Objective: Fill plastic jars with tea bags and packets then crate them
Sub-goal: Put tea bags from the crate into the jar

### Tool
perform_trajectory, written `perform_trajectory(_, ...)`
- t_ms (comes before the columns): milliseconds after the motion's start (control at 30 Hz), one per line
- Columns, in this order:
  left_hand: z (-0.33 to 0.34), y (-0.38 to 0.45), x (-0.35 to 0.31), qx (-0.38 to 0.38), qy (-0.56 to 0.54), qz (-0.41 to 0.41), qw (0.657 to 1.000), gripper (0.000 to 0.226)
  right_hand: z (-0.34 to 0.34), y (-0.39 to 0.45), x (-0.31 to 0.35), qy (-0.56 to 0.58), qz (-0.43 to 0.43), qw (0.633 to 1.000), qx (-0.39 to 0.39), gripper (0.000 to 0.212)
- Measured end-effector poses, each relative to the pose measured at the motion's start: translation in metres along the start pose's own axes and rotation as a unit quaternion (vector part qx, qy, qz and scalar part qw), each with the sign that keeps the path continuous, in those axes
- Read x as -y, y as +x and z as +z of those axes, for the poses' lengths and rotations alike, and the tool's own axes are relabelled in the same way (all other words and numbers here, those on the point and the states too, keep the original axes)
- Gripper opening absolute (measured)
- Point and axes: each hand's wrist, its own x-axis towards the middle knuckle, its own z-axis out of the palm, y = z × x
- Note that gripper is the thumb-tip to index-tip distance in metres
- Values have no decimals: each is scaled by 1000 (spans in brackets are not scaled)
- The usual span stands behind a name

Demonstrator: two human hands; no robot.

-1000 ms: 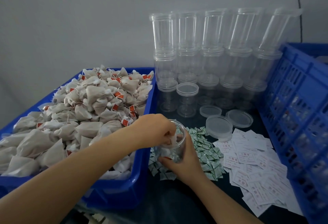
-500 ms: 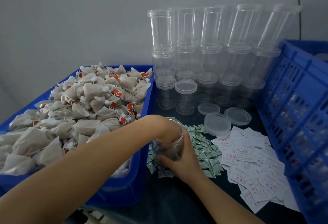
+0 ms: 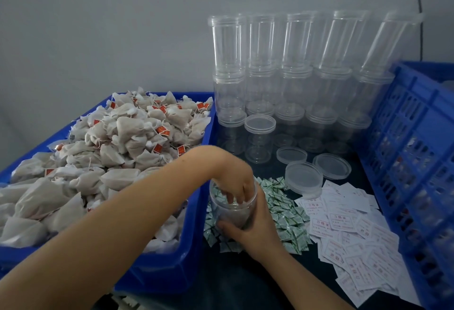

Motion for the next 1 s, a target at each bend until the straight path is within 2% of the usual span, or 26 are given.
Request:
perform_trajectory(100, -19, -16, 24, -96, -172, 45, 979, 21, -1, -2, 1, -4, 1, 1000, -1, 104)
perform_trajectory(200, -31, -28, 56, -267, -245, 28, 932, 15, -1, -3, 5, -17, 4, 1000, -6, 102)
perform_trajectory(300, -29, -8, 91, -440, -168, -78, 879, 18, -2, -5, 6, -12, 3, 1000, -4, 102)
perform_trajectory(367, -25, 8, 110, -491, -113, -164, 848, 28, -2, -5, 5, -10, -2, 1000, -4, 102)
perform_trajectory(433, -20, 21, 126, -502, -70, -217, 834, 43, -2, -4, 3, -8, -5, 1000, -7, 102)
perform_trajectory(533, -13, 35, 142, -493, -36, -244, 834, 64, -1, -4, 1, 8, -2, 1000, -9, 103)
perform_trajectory(667, -9, 45, 154, -412, -38, -315, 854, 89, 0, -4, 0, 15, 0, 1000, -16, 105)
perform_trajectory(733, -7, 49, 158, -387, -29, -337, 858, 83, 1, -3, -1, 7, -2, 1000, -16, 105)
perform_trajectory(833, -5, 53, 163, -391, 12, -363, 846, 49, 1, -4, -1, 0, -1, 1000, -21, 105)
perform_trajectory(900, -7, 52, 166, -406, -10, -376, 833, 33, 1, -4, -1, -11, -2, 1000, -25, 106)
perform_trajectory(1000, -11, 48, 171, -390, 4, -379, 839, 28, 0, -5, 1, -19, -3, 999, -25, 105)
